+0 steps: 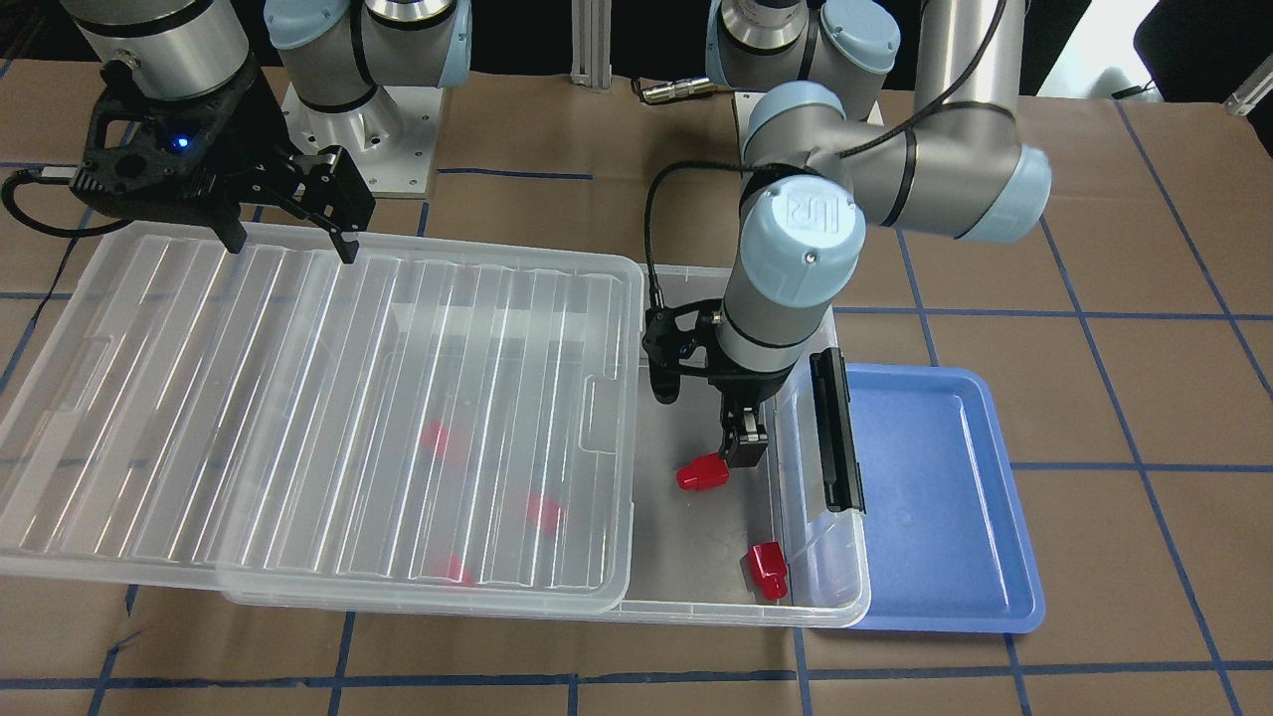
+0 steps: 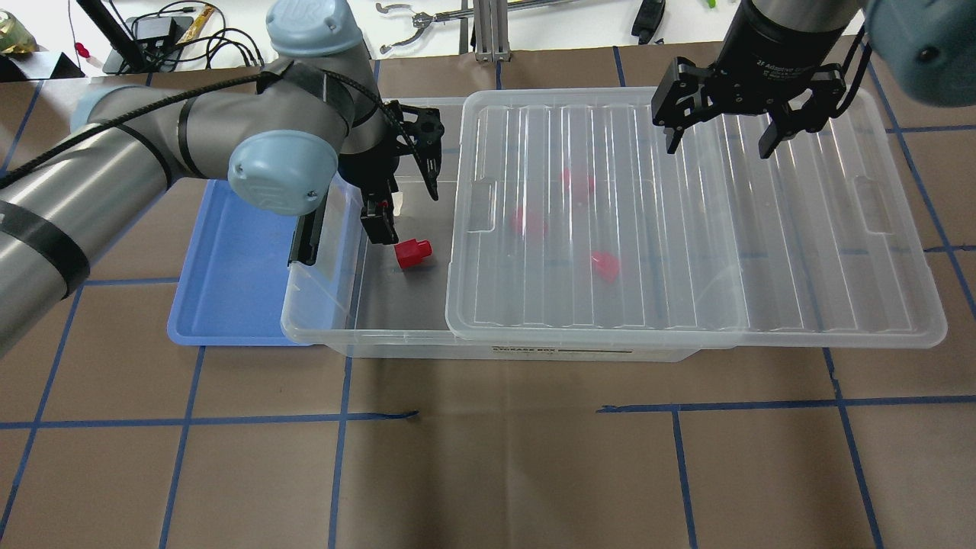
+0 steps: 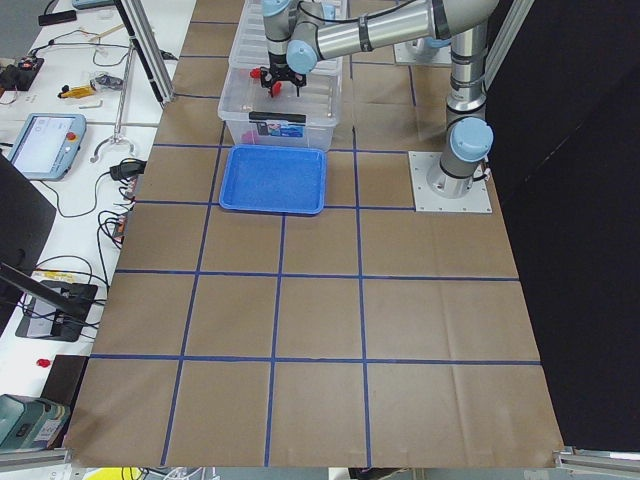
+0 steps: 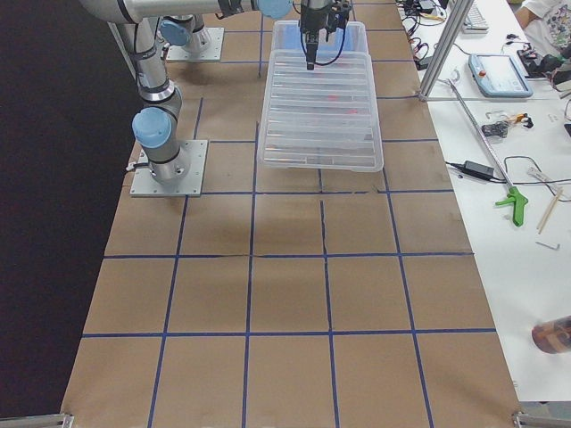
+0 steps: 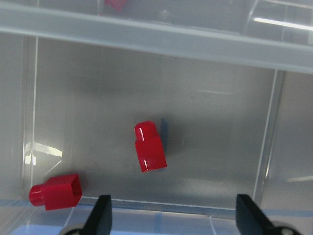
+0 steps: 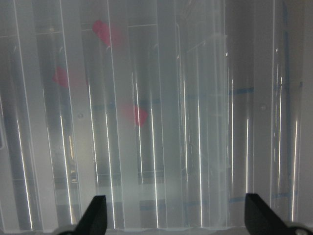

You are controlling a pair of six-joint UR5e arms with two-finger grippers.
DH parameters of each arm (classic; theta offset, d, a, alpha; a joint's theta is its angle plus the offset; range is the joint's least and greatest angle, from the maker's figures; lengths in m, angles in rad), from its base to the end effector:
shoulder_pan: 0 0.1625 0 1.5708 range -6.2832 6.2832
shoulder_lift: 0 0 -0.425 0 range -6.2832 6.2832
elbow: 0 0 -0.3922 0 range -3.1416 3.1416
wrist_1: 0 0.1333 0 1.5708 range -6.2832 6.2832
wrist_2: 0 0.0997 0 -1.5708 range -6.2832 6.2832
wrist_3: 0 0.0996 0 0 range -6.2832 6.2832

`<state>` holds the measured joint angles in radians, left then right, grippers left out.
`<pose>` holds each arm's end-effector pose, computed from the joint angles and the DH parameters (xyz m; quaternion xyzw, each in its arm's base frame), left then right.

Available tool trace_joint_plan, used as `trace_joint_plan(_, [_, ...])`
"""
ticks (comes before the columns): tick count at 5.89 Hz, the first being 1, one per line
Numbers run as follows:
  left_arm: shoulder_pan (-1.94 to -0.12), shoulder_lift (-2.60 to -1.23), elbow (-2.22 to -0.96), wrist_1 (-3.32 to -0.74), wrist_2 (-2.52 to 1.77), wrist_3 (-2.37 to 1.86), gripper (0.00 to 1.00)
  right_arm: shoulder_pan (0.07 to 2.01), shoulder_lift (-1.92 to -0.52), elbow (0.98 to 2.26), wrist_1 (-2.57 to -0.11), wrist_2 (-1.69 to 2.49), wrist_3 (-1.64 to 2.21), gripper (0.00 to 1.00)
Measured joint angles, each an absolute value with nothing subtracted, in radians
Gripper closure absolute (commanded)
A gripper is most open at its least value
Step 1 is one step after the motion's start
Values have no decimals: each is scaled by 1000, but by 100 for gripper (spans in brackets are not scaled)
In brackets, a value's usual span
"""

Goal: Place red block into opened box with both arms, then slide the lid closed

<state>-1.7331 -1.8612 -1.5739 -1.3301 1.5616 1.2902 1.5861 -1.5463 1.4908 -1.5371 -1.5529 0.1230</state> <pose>-0.2280 -0.5620 0.3515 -0.6637 -0.7475 -0.0199 0.0180 0.1428 -0.5017 0.5117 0.0537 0.9985 -0.0103 0.0097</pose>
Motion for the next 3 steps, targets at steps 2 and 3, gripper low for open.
trace_joint_plan(2, [-1728,-1823,-1418,-1571,1564,1086,10,1569,-1544,1493,-1541,-1560,109,0])
trace_joint_plan(3, [-1711,-1810,-1369,-1626,1566,971,9,1522,-1541,1496,-1544,-1563,67,0])
